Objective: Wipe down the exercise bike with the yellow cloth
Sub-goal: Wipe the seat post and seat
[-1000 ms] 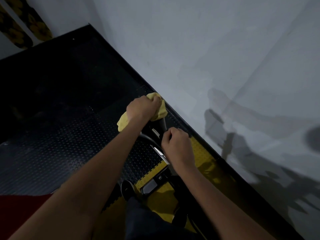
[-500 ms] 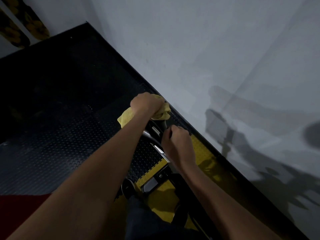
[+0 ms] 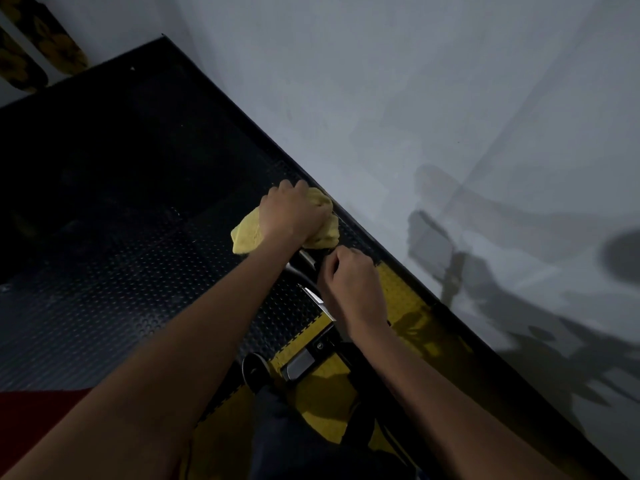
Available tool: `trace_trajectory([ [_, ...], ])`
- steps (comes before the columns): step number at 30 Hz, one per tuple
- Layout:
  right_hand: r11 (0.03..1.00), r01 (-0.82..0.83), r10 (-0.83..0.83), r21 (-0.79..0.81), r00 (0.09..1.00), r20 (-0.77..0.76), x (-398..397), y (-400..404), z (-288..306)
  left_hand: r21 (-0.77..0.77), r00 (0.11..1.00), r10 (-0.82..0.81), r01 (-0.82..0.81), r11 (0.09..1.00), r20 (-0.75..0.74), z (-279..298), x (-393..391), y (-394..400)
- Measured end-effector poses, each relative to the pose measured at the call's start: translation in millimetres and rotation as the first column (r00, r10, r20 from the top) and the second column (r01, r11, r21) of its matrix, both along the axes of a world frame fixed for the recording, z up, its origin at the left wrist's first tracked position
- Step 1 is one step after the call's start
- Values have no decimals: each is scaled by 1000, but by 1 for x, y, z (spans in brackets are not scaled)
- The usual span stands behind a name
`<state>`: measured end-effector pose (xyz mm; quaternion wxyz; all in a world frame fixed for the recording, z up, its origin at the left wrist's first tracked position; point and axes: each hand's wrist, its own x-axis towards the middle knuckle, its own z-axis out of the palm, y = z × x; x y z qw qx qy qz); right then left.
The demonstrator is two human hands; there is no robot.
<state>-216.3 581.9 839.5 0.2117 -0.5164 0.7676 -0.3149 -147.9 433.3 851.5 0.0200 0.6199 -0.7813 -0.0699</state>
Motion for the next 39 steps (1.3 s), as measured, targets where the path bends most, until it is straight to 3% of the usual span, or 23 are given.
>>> trace_trajectory([
  [4,997,-15,19,-74,998,56,-2,2,2,92,998,23,-29,995,60,1,-15,-17],
  [6,999,-9,12,-37,997,73,-2,2,2,87,999,8,-12,996,46,1,-14,-15],
  [11,999,25,-27,37,998,56,-1,5,2,-32,983,-60,55,998,-171,-9,28,11],
  [15,999,32,-32,18,999,-5,1,5,7,-79,981,22,-38,996,-193,-16,47,20],
  [19,999,23,-23,38,1000,-9,3,2,8,109,979,190,-182,977,-69,9,21,0],
  [22,999,18,-19,46,1000,19,1,3,9,315,945,318,-279,907,-78,22,6,-21],
  [24,999,19,-20,32,999,35,2,3,10,342,938,339,-295,892,-77,22,2,-26],
  [29,999,28,-30,41,999,32,0,2,9,95,978,160,-148,984,-132,7,16,-4],
  [33,999,30,-31,31,999,38,1,4,9,-129,977,45,-73,989,-207,-8,36,25],
  [36,999,34,-34,29,999,20,1,3,7,-167,964,63,-109,980,-259,-12,41,32],
  [39,999,30,-31,18,999,28,1,2,5,-83,967,149,-169,982,-206,-5,33,17],
])
